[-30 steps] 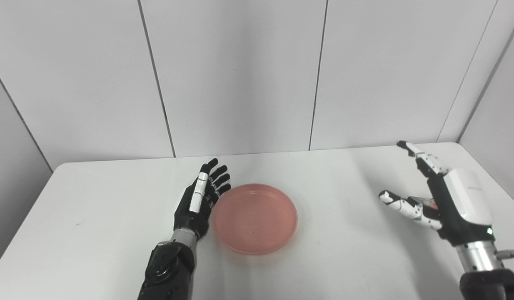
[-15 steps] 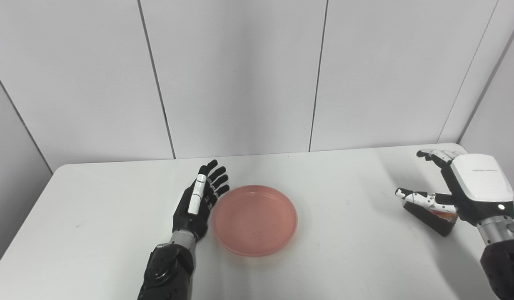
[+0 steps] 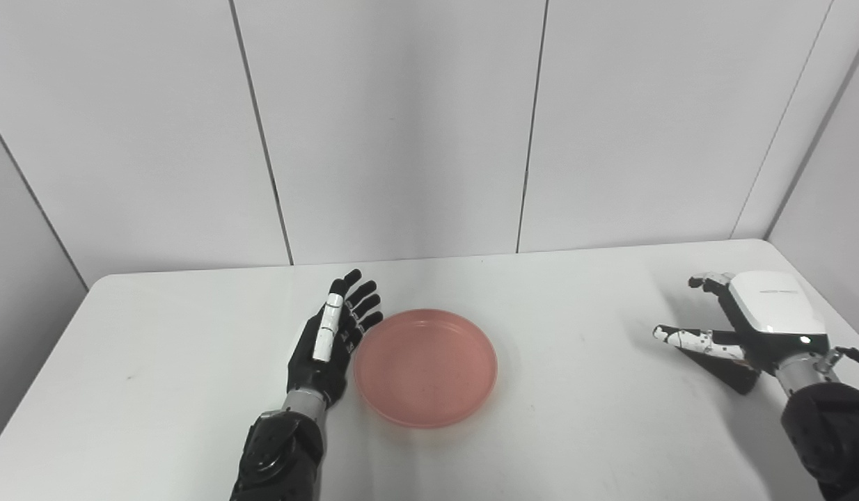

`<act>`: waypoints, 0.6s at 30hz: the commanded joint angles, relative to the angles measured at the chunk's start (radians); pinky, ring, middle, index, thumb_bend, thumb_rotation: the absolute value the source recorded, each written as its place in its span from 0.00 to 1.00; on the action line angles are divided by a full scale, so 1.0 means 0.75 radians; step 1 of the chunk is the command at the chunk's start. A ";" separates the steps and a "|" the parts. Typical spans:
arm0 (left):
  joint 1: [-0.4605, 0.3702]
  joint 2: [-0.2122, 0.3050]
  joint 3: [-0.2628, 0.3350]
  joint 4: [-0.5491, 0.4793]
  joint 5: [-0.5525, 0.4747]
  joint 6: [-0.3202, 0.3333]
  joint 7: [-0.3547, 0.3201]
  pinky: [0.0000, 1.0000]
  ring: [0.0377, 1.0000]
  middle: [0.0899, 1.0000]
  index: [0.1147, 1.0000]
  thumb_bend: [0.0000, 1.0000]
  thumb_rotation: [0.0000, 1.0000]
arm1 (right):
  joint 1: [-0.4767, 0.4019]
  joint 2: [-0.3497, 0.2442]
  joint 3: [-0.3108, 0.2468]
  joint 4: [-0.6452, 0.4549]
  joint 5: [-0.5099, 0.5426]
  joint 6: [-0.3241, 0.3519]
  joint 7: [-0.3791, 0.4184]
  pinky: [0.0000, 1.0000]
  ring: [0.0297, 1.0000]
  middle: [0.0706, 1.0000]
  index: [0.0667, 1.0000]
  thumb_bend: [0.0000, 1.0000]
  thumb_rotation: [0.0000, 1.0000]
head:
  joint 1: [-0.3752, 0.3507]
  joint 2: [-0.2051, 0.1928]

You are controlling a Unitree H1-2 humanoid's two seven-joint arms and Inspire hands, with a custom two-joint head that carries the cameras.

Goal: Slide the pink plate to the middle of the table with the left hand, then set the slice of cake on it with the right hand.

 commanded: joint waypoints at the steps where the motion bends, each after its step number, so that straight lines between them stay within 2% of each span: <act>1: 0.032 -0.005 -0.002 0.004 0.004 0.063 0.023 0.84 0.88 0.86 0.86 0.76 0.81 | -0.056 -0.042 0.004 -0.001 0.011 0.034 -0.020 0.64 0.70 0.72 0.71 0.85 0.99 | 0.002 0.007; 6: 0.037 -0.007 0.004 -0.027 -0.006 0.091 0.028 0.84 0.87 0.85 0.85 0.76 0.80 | -0.054 -0.042 0.038 0.043 0.029 0.052 -0.022 0.62 0.69 0.72 0.70 0.85 0.98 | 0.009 0.016; 8: 0.042 -0.006 0.000 -0.046 0.000 0.104 0.033 0.83 0.87 0.85 0.83 0.76 0.81 | -0.052 -0.047 0.068 0.083 -0.001 0.049 -0.066 0.66 0.71 0.71 0.70 0.83 0.97 | 0.012 0.018; 10: 0.046 -0.005 -0.002 -0.056 0.003 0.111 0.032 0.83 0.88 0.86 0.84 0.75 0.83 | -0.055 -0.056 0.107 0.128 -0.047 0.056 -0.103 0.77 0.76 0.72 0.70 0.82 0.99 | 0.015 0.021; 12: 0.047 -0.005 0.001 -0.061 -0.001 0.120 0.031 0.84 0.88 0.86 0.85 0.75 0.84 | -0.060 -0.060 0.135 0.171 -0.067 0.061 -0.132 0.81 0.77 0.72 0.69 0.80 1.00 | 0.016 0.023; 18: 0.049 -0.004 0.005 -0.066 -0.011 0.141 0.026 0.85 0.88 0.87 0.89 0.74 0.85 | -0.067 -0.054 0.148 0.257 -0.020 0.078 -0.143 0.81 0.78 0.74 0.71 0.78 0.98 | 0.016 0.026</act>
